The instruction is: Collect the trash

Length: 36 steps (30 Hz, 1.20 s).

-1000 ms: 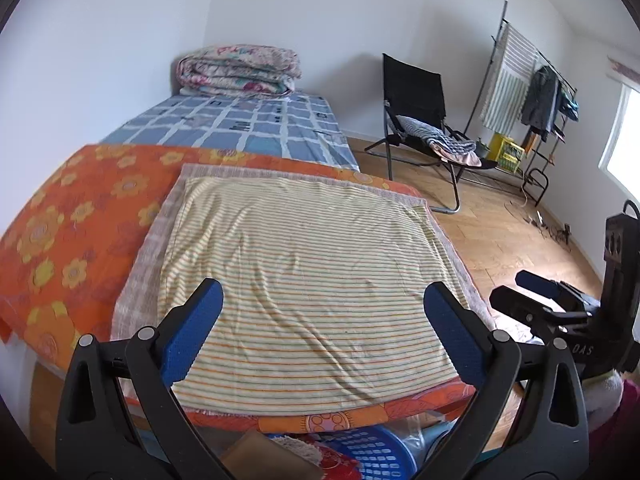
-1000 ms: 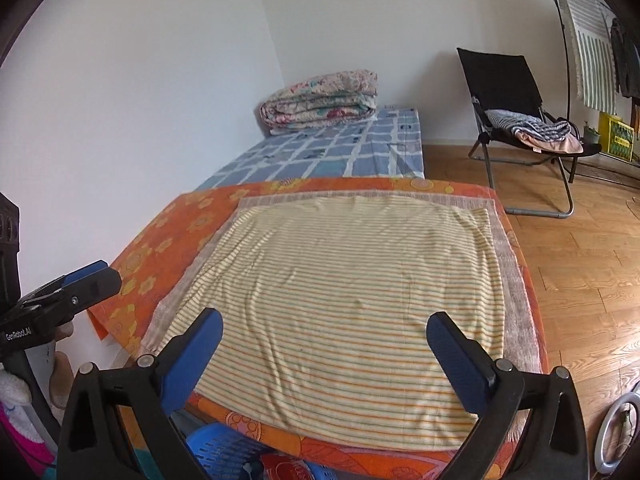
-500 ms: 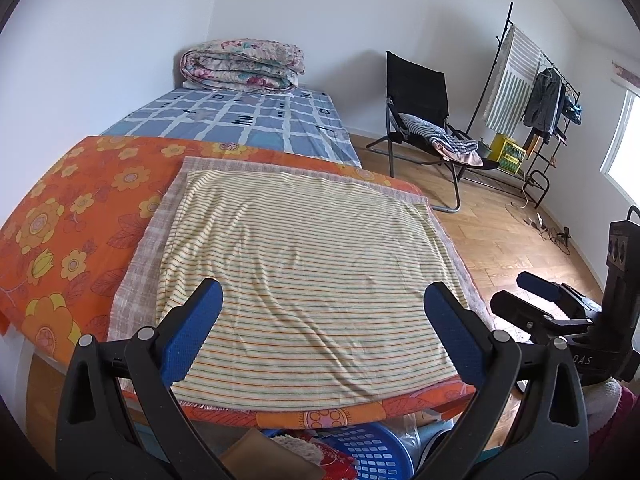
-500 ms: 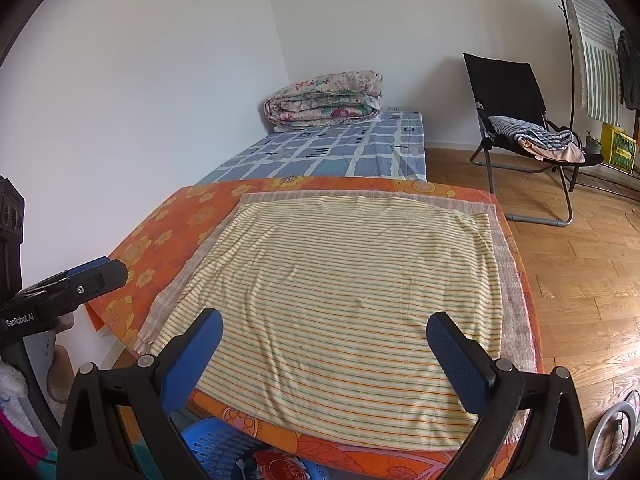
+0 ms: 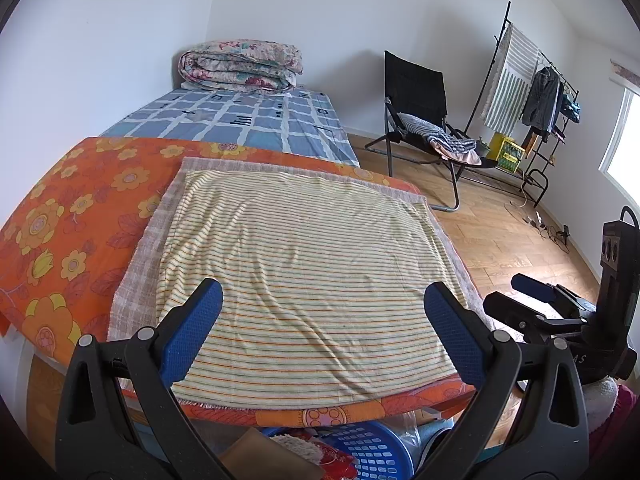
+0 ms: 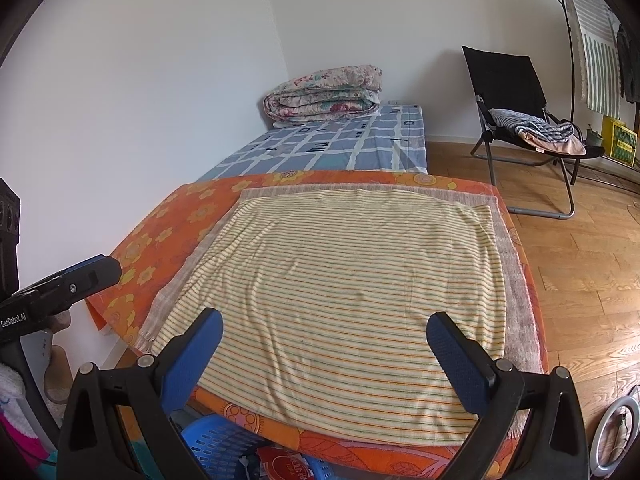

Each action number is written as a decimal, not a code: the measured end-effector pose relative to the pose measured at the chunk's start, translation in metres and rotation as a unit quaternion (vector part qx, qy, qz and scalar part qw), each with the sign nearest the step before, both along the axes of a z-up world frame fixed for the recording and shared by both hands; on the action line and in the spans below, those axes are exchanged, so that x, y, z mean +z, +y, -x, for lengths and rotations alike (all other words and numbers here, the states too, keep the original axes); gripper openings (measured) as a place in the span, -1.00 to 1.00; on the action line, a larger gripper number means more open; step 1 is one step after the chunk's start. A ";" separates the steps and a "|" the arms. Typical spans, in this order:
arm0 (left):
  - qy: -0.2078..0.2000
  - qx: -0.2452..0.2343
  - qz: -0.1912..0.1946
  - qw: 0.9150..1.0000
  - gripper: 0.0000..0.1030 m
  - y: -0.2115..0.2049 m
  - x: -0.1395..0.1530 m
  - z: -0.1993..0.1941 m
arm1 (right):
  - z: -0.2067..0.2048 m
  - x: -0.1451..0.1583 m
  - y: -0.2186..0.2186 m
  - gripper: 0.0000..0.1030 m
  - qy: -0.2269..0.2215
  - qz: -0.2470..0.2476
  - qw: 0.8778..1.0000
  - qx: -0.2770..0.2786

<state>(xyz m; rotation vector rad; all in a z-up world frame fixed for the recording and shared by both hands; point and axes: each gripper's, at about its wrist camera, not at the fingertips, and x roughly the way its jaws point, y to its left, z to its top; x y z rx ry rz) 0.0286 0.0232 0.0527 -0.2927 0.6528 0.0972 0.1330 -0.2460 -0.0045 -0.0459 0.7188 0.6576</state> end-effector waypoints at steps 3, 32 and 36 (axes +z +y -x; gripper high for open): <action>-0.001 -0.002 -0.004 1.000 0.99 -0.004 0.001 0.002 | -0.001 -0.001 -0.001 1.00 0.005 -0.002 1.000 -0.001; 0.000 -0.006 0.002 1.000 0.99 -0.009 0.002 0.003 | -0.001 -0.004 -0.004 1.00 0.007 0.001 1.000 -0.002; 0.000 -0.006 0.001 1.000 0.99 -0.011 0.002 0.003 | -0.001 -0.004 -0.003 1.00 0.008 0.001 1.000 -0.001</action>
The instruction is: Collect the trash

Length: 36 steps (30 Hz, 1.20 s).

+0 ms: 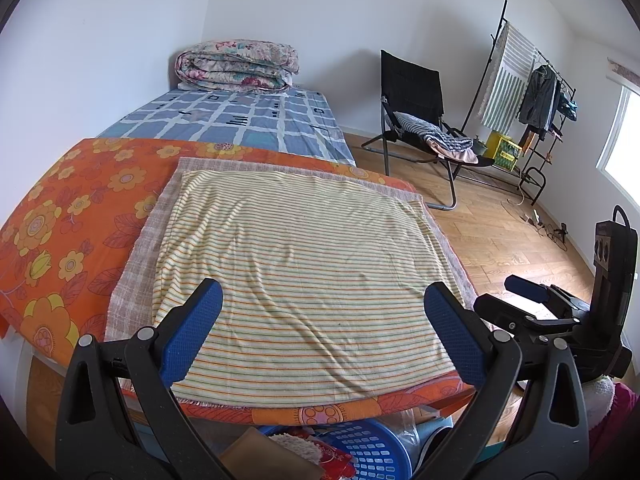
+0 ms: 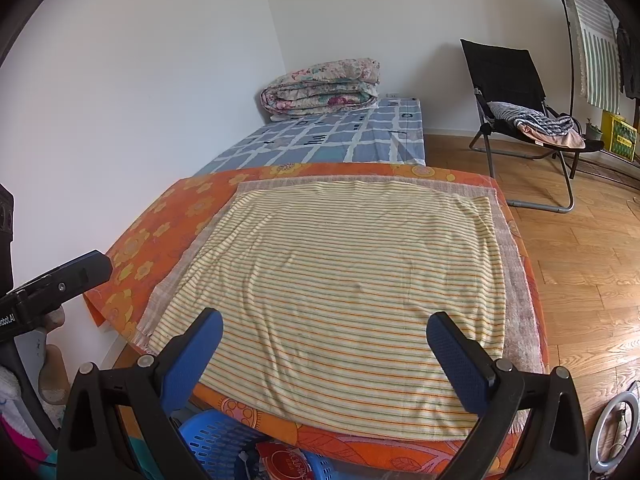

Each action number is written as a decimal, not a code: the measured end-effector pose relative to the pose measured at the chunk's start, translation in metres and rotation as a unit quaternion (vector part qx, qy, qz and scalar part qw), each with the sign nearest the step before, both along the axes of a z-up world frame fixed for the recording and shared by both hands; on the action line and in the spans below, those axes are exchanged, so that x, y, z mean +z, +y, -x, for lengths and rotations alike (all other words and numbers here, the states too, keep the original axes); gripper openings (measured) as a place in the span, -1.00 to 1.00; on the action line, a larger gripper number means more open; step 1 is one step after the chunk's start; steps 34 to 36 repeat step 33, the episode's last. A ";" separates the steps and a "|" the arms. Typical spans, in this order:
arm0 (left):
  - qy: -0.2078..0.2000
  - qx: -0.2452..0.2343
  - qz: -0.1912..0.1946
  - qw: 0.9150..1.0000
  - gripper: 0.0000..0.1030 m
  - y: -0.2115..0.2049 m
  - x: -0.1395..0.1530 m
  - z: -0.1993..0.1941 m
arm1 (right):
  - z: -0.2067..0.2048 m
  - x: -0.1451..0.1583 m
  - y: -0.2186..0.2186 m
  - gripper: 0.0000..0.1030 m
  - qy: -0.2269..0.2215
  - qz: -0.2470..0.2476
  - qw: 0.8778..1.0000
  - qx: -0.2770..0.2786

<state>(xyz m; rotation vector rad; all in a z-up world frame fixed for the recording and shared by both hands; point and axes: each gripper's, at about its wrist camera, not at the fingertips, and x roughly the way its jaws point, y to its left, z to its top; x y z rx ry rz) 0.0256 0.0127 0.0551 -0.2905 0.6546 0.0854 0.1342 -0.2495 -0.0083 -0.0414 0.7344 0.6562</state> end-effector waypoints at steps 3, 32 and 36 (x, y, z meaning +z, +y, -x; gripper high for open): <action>0.001 -0.001 -0.001 1.000 0.99 0.000 0.000 0.000 | 0.001 -0.002 -0.003 1.00 0.000 0.001 1.000 0.000; 0.010 0.009 -0.017 1.000 0.99 0.012 -0.005 0.001 | 0.003 -0.011 -0.009 1.00 0.004 0.010 1.000 0.000; 0.010 0.009 -0.017 1.000 0.99 0.013 -0.005 0.001 | 0.003 -0.011 -0.009 1.00 0.003 0.010 1.000 0.000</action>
